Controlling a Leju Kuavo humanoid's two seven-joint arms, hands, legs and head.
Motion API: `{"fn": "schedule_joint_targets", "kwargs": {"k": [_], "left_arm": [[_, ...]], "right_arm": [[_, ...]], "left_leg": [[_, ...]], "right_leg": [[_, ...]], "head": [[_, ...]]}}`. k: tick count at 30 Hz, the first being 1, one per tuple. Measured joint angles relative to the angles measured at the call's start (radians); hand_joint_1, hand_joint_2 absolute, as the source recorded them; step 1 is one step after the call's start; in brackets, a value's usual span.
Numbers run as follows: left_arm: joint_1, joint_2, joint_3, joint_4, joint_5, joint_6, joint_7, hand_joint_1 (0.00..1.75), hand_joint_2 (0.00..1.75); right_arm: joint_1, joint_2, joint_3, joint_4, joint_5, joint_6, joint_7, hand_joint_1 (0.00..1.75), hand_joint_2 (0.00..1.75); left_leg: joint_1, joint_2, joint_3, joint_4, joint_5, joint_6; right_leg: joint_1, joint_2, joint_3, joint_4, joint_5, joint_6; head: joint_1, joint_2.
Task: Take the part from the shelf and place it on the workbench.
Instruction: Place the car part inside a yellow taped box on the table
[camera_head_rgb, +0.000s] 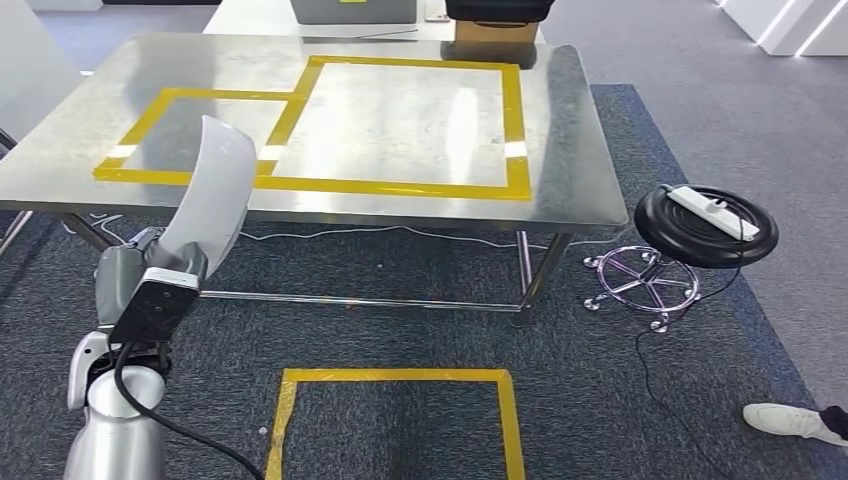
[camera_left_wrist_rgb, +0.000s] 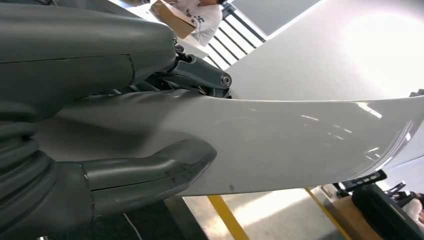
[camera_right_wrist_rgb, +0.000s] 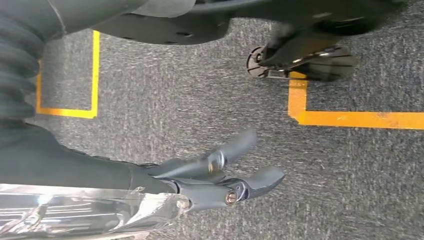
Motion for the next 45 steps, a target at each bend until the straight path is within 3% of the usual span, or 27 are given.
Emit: {"fn": "schedule_joint_targets", "kwargs": {"k": [1, 2, 5, 7, 11, 13, 15, 16, 17, 18, 20, 21, 23, 26, 28, 30, 31, 32, 33, 35, 37, 40, 42, 43, 45], "left_arm": [[0.001, 0.0, 0.0, 0.0, 0.0, 0.0, 0.0, 1.75, 1.75], [0.002, 0.0, 0.0, 0.0, 0.0, 0.0, 0.0, 1.75, 1.75], [0.003, 0.0, 0.0, 0.0, 0.001, 0.0, 0.0, 1.75, 1.75], [0.004, 0.0, 0.001, 0.0, 0.004, -0.001, 0.0, 1.75, 1.75], [0.006, 0.001, 0.004, -0.004, 0.01, -0.002, -0.002, 1.75, 1.75], [0.006, 0.002, 0.004, -0.005, 0.011, -0.003, -0.004, 1.75, 1.75], [0.007, 0.002, 0.006, -0.006, 0.011, -0.003, -0.004, 1.75, 1.75], [0.008, 0.002, 0.007, -0.006, 0.011, -0.003, -0.004, 1.75, 1.75], [0.008, 0.002, 0.008, -0.006, 0.011, -0.003, -0.005, 1.75, 1.75], [0.008, 0.002, 0.009, -0.006, 0.011, -0.003, -0.005, 1.75, 1.75], [0.008, 0.002, 0.01, -0.006, 0.011, -0.003, -0.005, 1.75, 1.75], [0.008, 0.002, 0.01, -0.006, 0.011, -0.003, -0.005, 1.75, 1.75], [0.01, 0.002, 0.011, -0.006, 0.011, -0.004, -0.006, 1.75, 1.75], [0.012, 0.001, 0.015, -0.006, 0.012, -0.005, -0.006, 1.75, 1.75], [0.013, 0.0, 0.017, -0.006, 0.012, -0.006, -0.007, 1.75, 1.75], [0.013, 0.0, 0.018, -0.006, 0.012, -0.007, -0.008, 1.75, 1.75], [0.013, 0.0, 0.019, -0.006, 0.012, -0.008, -0.008, 1.75, 1.75], [0.013, 0.0, 0.02, -0.006, 0.012, -0.008, -0.008, 1.75, 1.75], [0.014, 0.0, 0.021, -0.006, 0.012, -0.009, -0.008, 1.75, 1.75], [0.014, 0.0, 0.023, -0.006, 0.012, -0.009, -0.008, 1.75, 1.75], [0.014, 0.0, 0.023, -0.006, 0.012, -0.009, -0.008, 1.75, 1.75], [0.014, 0.001, 0.023, -0.006, 0.012, -0.009, -0.008, 1.75, 1.75], [0.013, 0.001, 0.023, -0.006, 0.012, -0.009, -0.009, 1.75, 1.75], [0.013, 0.002, 0.023, -0.006, 0.012, -0.009, -0.009, 1.75, 1.75], [0.013, 0.002, 0.023, -0.006, 0.012, -0.009, -0.01, 1.75, 1.75]], "right_arm": [[0.001, 0.0, 0.0, 0.0, 0.0, 0.0, 0.0, 0.0, 1.75], [0.002, 0.0, 0.0, 0.0, 0.0, 0.0, 0.0, 0.0, 1.75], [0.003, 0.0, 0.0, 0.0, 0.002, 0.0, 0.0, 0.0, 1.75], [0.003, 0.0, 0.0, 0.0, 0.005, 0.0, 0.001, 0.0, 1.75], [0.003, 0.001, 0.0, 0.0, 0.009, 0.0, 0.001, 0.0, 1.75], [0.002, 0.001, 0.0, 0.0, 0.01, -0.001, 0.0, 0.0, 1.75], [0.002, 0.001, 0.0, 0.0, 0.01, -0.001, 0.0, 0.0, 1.75], [0.003, 0.001, 0.0, 0.0, 0.01, -0.001, 0.0, 0.0, 1.75], [0.004, 0.001, 0.0, 0.0, 0.01, -0.001, 0.0, 0.0, 1.75], [0.004, 0.001, 0.0, 0.0, 0.01, -0.001, 0.0, 0.0, 1.75], [0.004, 0.001, 0.0, 0.0, 0.01, -0.001, 0.0, 0.0, 1.75], [0.003, 0.001, 0.0, 0.0, 0.01, -0.001, 0.0, 0.0, 1.75], [0.002, 0.001, 0.0, 0.0, 0.01, -0.001, 0.0, 0.0, 1.75], [0.002, 0.001, 0.0, 0.0, 0.011, 0.0, 0.0, 0.0, 1.75], [-0.001, 0.001, 0.0, 0.0, 0.011, 0.0, -0.001, 0.0, 1.75], [-0.001, 0.001, 0.001, 0.0, 0.011, 0.0, -0.001, 0.0, 1.75], [0.0, 0.002, 0.001, 0.0, 0.011, 0.0, -0.002, 0.0, 1.75], [0.0, 0.002, 0.0, 0.0, 0.011, 0.0, -0.002, 0.0, 1.75], [0.001, 0.001, 0.0, 0.0, 0.011, 0.0, -0.002, 0.0, 1.75], [0.001, 0.001, 0.0, 0.0, 0.011, 0.0, -0.002, 0.0, 1.75], [0.001, 0.001, 0.001, 0.0, 0.011, 0.0, -0.002, 0.0, 1.75], [0.002, 0.001, 0.001, 0.0, 0.011, 0.001, -0.002, 0.0, 1.75], [0.003, 0.001, 0.0, 0.0, 0.012, 0.0, -0.002, 0.0, 1.75], [0.002, 0.001, 0.0, 0.0, 0.012, 0.0, -0.002, 0.0, 1.75], [0.0, 0.001, 0.0, 0.0, 0.012, 0.0, -0.002, 0.0, 1.75]], "left_leg": [[0.0, -0.001, 0.008, 0.0, -0.007, 0.0], [0.0, -0.002, 0.019, 0.0, -0.015, -0.001], [-0.001, -0.004, 0.056, 0.001, -0.043, -0.01], [-0.003, -0.005, 0.069, 0.0, -0.056, -0.02], [-0.005, -0.004, 0.062, 0.032, -0.065, -0.04], [-0.004, -0.003, 0.005, 0.132, -0.102, -0.05], [-0.003, -0.002, -0.081, 0.257, -0.153, -0.055], [-0.003, -0.002, -0.111, 0.289, -0.158, -0.056], [-0.003, -0.002, -0.122, 0.286, -0.14, -0.056], [-0.003, -0.002, -0.115, 0.246, -0.099, -0.054], [-0.004, 0.0, -0.071, 0.117, -0.005, -0.048], [-0.004, 0.001, -0.051, 0.06, 0.015, -0.044], [-0.006, 0.002, -0.036, 0.011, 0.016, -0.033], [-0.002, 0.0, -0.018, 0.003, 0.012, -0.014], [0.0, 0.001, -0.002, 0.001, 0.003, -0.004], [0.0, 0.001, 0.008, 0.001, -0.008, 0.001], [0.0, 0.001, 0.014, 0.002, -0.014, 0.002], [0.0, 0.0, 0.022, 0.002, -0.021, 0.001], [0.0, -0.001, 0.033, 0.002, -0.028, 0.0], [-0.001, -0.002, 0.054, 0.001, -0.044, -0.005], [-0.003, -0.002, 0.064, 0.0, -0.056, -0.015], [-0.005, -0.002, 0.071, -0.001, -0.061, -0.033], [-0.004, -0.001, 0.062, 0.031, -0.078, -0.044], [-0.004, 0.0, 0.038, 0.075, -0.099, -0.049], [-0.003, 0.0, -0.042, 0.204, -0.151, -0.055]], "right_leg": [[0.0, 0.0, -0.023, 0.021, -0.001, 0.001], [0.0, 0.0, -0.028, 0.003, 0.02, 0.0], [0.001, -0.001, 0.023, -0.183, 0.154, -0.009], [0.003, -0.001, 0.045, -0.248, 0.192, -0.02], [0.0, 0.002, 0.062, -0.256, 0.19, -0.041], [-0.003, 0.002, 0.073, -0.259, 0.183, -0.05], [-0.003, 0.002, 0.081, -0.26, 0.173, -0.054], [-0.003, 0.003, 0.086, -0.26, 0.167, -0.054], [-0.003, 0.003, 0.094, -0.26, 0.161, -0.053], [-0.003, 0.004, 0.104, -0.26, 0.154, -0.052], [-0.002, 0.005, 0.125, -0.259, 0.138, -0.047], [-0.001, 0.006, 0.13, -0.259, 0.132, -0.042], [0.003, 0.006, 0.133, -0.259, 0.123, -0.03], [0.004, 0.003, 0.137, -0.242, 0.112, -0.013], [0.002, 0.001, 0.09, -0.151, 0.082, -0.004], [0.0, 0.0, 0.007, -0.018, 0.034, 0.002], [0.0, 0.0, -0.025, 0.021, 0.021, 0.004], [0.0, 0.0, -0.04, 0.024, 0.029, 0.003], [0.0, 0.0, -0.036, -0.009, 0.059, 0.002], [0.001, -0.001, 0.008, -0.144, 0.151, -0.003], [0.003, -0.001, 0.041, -0.239, 0.188, -0.014], [0.004, 0.0, 0.053, -0.257, 0.185, -0.034], [0.0, 0.002, 0.067, -0.261, 0.183, -0.045], [-0.002, 0.002, 0.073, -0.262, 0.18, -0.049], [-0.002, 0.003, 0.081, -0.262, 0.17, -0.054]], "head": [[0.0, 0.0], [0.0, 0.0], [0.001, 0.0], [0.003, 0.0], [0.0, 0.0], [-0.002, 0.0], [-0.003, 0.0], [-0.003, 0.0], [-0.003, 0.0], [-0.003, 0.0], [-0.003, 0.0], [-0.004, 0.0], [-0.004, 0.0], [-0.002, 0.0], [0.002, 0.0], [0.006, 0.0], [0.006, 0.0], [0.006, 0.0], [0.006, 0.0], [0.007, 0.0], [0.007, 0.0], [0.006, 0.0], [0.005, 0.0], [0.004, 0.0], [0.003, 0.0]]}}
